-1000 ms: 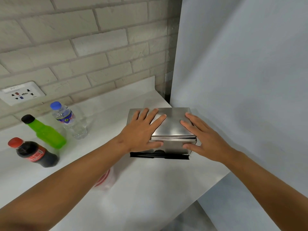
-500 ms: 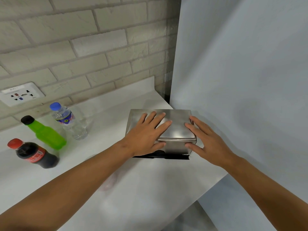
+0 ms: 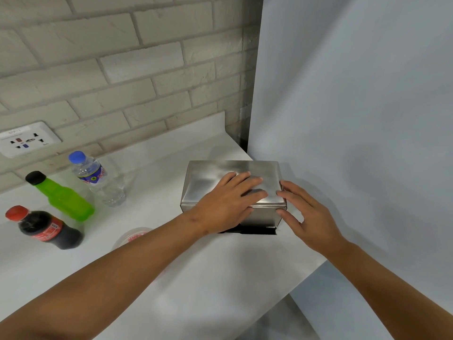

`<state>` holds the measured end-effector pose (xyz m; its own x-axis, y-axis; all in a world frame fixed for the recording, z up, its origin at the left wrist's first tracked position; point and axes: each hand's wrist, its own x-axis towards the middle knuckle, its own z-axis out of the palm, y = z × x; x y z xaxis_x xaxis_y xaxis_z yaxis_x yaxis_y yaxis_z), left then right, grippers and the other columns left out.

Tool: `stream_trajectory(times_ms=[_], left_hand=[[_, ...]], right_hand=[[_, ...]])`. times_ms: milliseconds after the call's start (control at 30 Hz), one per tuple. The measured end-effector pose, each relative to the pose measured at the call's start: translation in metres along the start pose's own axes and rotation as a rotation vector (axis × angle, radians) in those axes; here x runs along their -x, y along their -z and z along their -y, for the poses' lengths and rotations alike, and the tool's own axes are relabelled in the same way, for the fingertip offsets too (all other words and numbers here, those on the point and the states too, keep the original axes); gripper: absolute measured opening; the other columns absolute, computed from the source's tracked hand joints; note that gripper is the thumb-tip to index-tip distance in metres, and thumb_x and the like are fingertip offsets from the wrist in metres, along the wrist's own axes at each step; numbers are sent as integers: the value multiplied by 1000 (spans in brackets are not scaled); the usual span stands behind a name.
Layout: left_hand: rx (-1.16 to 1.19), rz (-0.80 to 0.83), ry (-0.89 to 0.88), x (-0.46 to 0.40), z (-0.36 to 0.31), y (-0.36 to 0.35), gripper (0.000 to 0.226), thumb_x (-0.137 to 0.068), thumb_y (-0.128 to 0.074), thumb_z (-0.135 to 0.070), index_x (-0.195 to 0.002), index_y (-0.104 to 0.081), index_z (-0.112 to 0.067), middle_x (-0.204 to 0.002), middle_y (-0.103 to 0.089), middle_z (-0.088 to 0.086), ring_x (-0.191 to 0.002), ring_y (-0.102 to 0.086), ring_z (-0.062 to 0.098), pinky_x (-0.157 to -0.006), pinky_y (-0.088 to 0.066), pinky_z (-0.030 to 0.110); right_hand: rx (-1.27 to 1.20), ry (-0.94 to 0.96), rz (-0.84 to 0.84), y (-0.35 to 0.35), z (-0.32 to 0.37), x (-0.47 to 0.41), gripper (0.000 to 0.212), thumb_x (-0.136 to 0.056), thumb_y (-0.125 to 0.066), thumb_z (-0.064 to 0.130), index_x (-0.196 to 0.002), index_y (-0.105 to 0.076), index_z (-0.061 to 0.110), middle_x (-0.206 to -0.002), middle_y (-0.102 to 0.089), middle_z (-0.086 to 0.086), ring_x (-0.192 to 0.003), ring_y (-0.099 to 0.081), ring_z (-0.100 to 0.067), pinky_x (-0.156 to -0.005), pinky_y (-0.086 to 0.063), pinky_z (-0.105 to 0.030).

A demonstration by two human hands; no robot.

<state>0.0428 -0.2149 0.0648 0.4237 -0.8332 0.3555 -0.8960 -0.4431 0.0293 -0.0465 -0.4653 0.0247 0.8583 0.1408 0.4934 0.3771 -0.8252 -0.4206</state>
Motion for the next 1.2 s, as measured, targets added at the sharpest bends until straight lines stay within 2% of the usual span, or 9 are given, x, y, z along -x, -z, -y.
stream_trajectory(times_ms=[133, 333, 433, 500, 600, 733, 900, 1067, 1200], left_hand=[[31, -9, 18, 1, -3, -1, 44, -88, -81, -18, -130, -71, -17, -143, -65, 11, -133, -57, 40, -107, -46, 52], [175, 6, 78, 2, 2, 9, 40, -93, -77, -22, -131, -71, -10, -143, -64, 13, -136, -56, 39, -114, -42, 51], [207, -8, 179, 3, 9, 17, 37, -97, -73, -24, -131, -70, -9, -142, -64, 13, -136, -56, 35, -116, -40, 45], [193, -15, 262, 6, 16, 23, 39, -97, -72, -26, -133, -70, -10, -144, -63, 14, -137, -55, 34, -115, -41, 48], [168, -29, 358, 14, 27, 30, 43, -98, -71, -32, -136, -69, -12, -146, -62, 12, -136, -55, 31, -115, -40, 50], [160, -70, 440, 27, 37, 30, 41, -97, -72, -33, -132, -72, -12, -140, -67, 12, -132, -59, 33, -114, -41, 51], [251, -124, 473, 34, 37, 20, 36, -97, -74, -25, -128, -73, -9, -137, -67, 13, -130, -57, 33, -115, -40, 50], [450, -178, 584, 41, 41, 20, 26, -101, -67, -13, -126, -74, -10, -138, -65, 8, -133, -56, 25, -114, -45, 46], [477, -209, 630, 54, 36, 18, 29, -103, -64, -7, -131, -71, -9, -145, -58, 9, -137, -52, 18, -117, -43, 41]], right_hand=[[-53, -44, -22, -7, 2, 3, 39, -94, -71, 23, -129, -72, 5, -144, -64, -11, -129, -65, -25, -105, -55, -35], [-89, -60, 12, 4, 4, -13, 37, -97, -64, 40, -123, -72, 15, -141, -62, -1, -128, -61, -19, -103, -52, -31], [-96, -151, 125, 6, 9, -27, 43, -98, -58, 50, -131, -64, 24, -151, -51, 4, -137, -53, -16, -108, -48, -34], [-71, -178, 210, 6, 10, -39, 50, -99, -57, 55, -140, -58, 27, -160, -43, 6, -145, -44, -15, -114, -42, -34], [8, -183, 294, 6, 11, -61, 60, -98, -59, 55, -148, -54, 22, -163, -40, 2, -150, -38, -18, -120, -35, -36], [83, -155, 292, -1, 19, -80, 61, -99, -62, 52, -145, -56, 13, -153, -50, -4, -142, -44, -22, -116, -36, -33], [117, -166, 291, 0, 20, -86, 64, -94, -56, 63, -138, -60, 17, -144, -56, 0, -134, -48, -20, -103, -36, -25], [159, -125, 327, 1, 19, -89, 64, -96, -55, 61, -139, -61, 14, -143, -59, -4, -133, -51, -24, -112, -34, -32], [193, -61, 378, -2, 25, -96, 56, -100, -59, 50, -142, -60, 13, -147, -58, -6, -136, -51, -27, -117, -34, -41]])
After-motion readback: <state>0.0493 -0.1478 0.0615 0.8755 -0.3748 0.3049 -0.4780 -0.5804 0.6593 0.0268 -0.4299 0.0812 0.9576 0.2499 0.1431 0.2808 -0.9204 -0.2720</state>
